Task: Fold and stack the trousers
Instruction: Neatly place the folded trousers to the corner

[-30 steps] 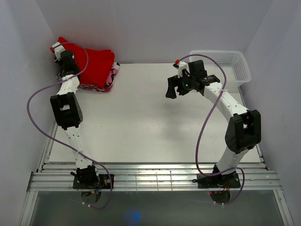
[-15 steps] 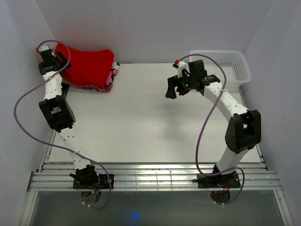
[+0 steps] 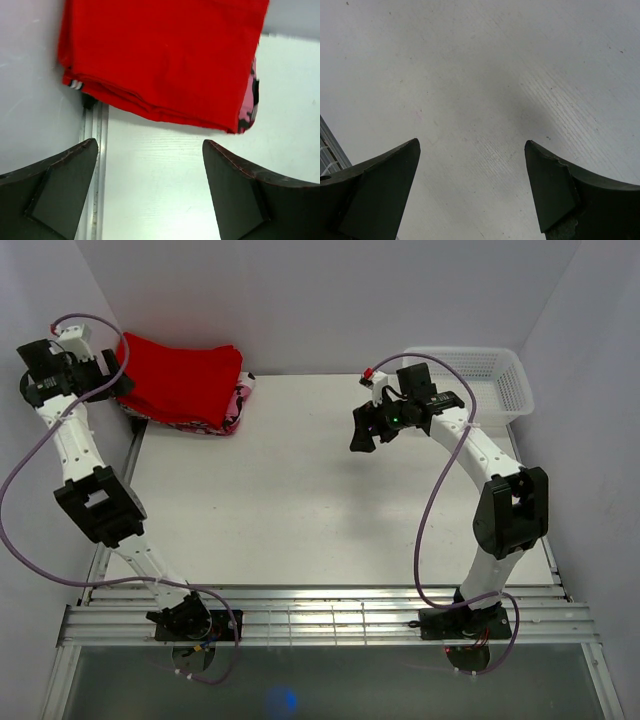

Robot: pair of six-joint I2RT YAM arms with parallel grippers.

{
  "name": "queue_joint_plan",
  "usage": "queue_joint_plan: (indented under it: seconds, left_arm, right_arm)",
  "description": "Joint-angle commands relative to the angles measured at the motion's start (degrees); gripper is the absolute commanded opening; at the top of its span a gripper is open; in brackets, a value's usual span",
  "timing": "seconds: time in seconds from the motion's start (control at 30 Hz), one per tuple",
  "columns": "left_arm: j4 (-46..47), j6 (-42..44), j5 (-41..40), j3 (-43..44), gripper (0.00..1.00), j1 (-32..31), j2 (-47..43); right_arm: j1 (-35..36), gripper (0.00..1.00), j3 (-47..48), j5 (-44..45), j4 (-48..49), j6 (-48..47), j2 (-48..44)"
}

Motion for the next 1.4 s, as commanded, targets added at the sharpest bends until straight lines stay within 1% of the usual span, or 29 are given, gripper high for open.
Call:
queue_joint_plan:
  seconds: [0.0,0.07,0.1,0.17,0.2,0.27,0.3,0.37,0.4,0.47,0.5,0.53,0.6,0.63,0.67,0.7,0.77,0.8,0.83,0.9,0.93,0.97,1.0,1.03,1.2,1.37]
  left_arm:
    - [-5.4,16.83,1.24,-4.68,0.96,-7.81,-2.72]
    - [-4.71,19.57,-0.25,-6.45,0.96,-10.55,-2.45]
    - [-3.31,19.05,-0.26,-6.63,0.97,-12.65,-0.71]
    - [-3.03,17.04,-1.48,-4.1,0.97,-14.77,2.37]
    - [-2.51,14.5,-2.45,-1.47,0.97,-16.7,3.95]
    - [-1.02,12.64,-4.29,-0.39,0.97,-18.9,7.3]
    - [0.64,12.2,-7.78,-0.39,0.97,-21.7,7.91]
    - [3.1,13.24,-11.4,-1.62,0.96,-24.44,9.32]
    - [3.99,14.12,-14.64,-2.4,0.96,-26.63,9.76]
    - [4.7,14.3,-18.78,-2.42,0.95,-28.23,12.21]
    - [4.44,14.13,-20.72,-1.63,0.93,-29.1,13.44]
    - [4.27,13.87,-24.31,0.03,0.92,-29.46,14.59]
    - [4.53,14.13,-27.93,1.1,0.9,-30.07,17.49]
    - [4.53,14.74,-31.69,1.8,0.89,-30.34,18.46]
    - [4.62,15.0,-34.16,3.02,0.86,-30.51,20.29]
    - [4.7,15.09,-35.23,3.56,0.76,-30.6,21.1]
    - [4.97,15.88,-36.56,4.26,0.6,-30.6,22.15]
    - [4.97,16.06,-36.39,4.27,0.41,-30.69,22.59]
    - [5.06,16.15,-36.04,4.35,0.33,-30.69,22.68]
    - [5.06,15.54,-33.49,4.44,0.22,-30.78,22.43]
    - [4.97,15.19,-32.27,4.44,0.13,-30.78,22.16]
    - [4.97,14.57,-29.12,4.27,0.07,-30.78,21.81]
    - [4.97,14.22,-28.39,4.01,0.03,-32.78,21.37]
    - [4.88,14.04,-27.25,3.92,0.0,-33.24,20.93]
    - [4.88,10.36,-18.65,3.57,0.0,-35.87,18.73]
    - [4.79,6.93,-15.47,4.26,0.0,-37.72,18.29]
  right_arm:
    - [0.19,0.9,1.57,-2.08,-1.0,-1.15,0.68]
    - [0.27,0.9,0.96,-1.91,-1.26,-1.24,0.24]
    - [0.36,0.9,0.61,-1.82,-1.35,-1.15,0.07]
    - [0.45,0.9,-0.62,-1.47,-1.18,-1.06,-0.63]
    - [0.62,0.9,-0.8,-1.21,-1.44,-1.06,-0.9]
    - [0.63,0.9,-1.5,-0.42,-1.35,-1.06,-1.43]
    - [0.71,0.9,-1.59,-0.06,-1.35,-1.06,-1.52]
    - [0.71,0.9,-1.68,0.55,-1.44,-1.06,-1.78]
    - [0.71,0.9,-1.6,0.82,-1.44,-1.06,-1.78]
    - [0.71,0.9,-1.51,1.52,-1.53,-1.06,-1.78]
    - [0.71,0.9,-1.42,1.78,-1.53,-1.06,-1.78]
    - [0.71,0.9,-1.42,1.96,-1.61,-1.06,-1.87]
    - [0.71,0.9,-1.59,2.14,-1.79,-1.24,-1.96]
    - [0.71,0.9,-1.77,2.22,-1.79,-1.15,-2.04]
    - [0.71,0.9,-1.95,2.31,-1.62,-1.15,-2.04]
    - [0.71,0.9,-1.95,2.31,-1.7,-1.24,-1.96]
    - [0.71,0.9,-1.95,2.31,-1.7,-1.24,-1.78]
    - [0.71,0.9,-1.69,2.31,-1.7,-1.24,-1.69]
    - [0.71,0.9,-1.68,2.4,-1.62,-1.24,-1.52]
    - [0.63,0.9,-1.6,2.75,-1.53,-1.24,-1.34]
    - [0.63,0.9,-1.68,2.84,-1.44,-1.24,-1.34]
    - [0.63,0.9,-1.77,2.93,-1.53,-1.24,-1.34]
    - [0.63,0.9,-1.86,2.93,-1.44,-1.33,-1.34]
    - [0.63,0.9,-1.95,3.01,-1.44,-1.33,-1.34]
    - [0.63,0.9,-2.04,3.46,-1.35,-1.59,-1.43]
    - [0.54,0.9,-2.39,3.72,-1.35,-1.68,-1.69]
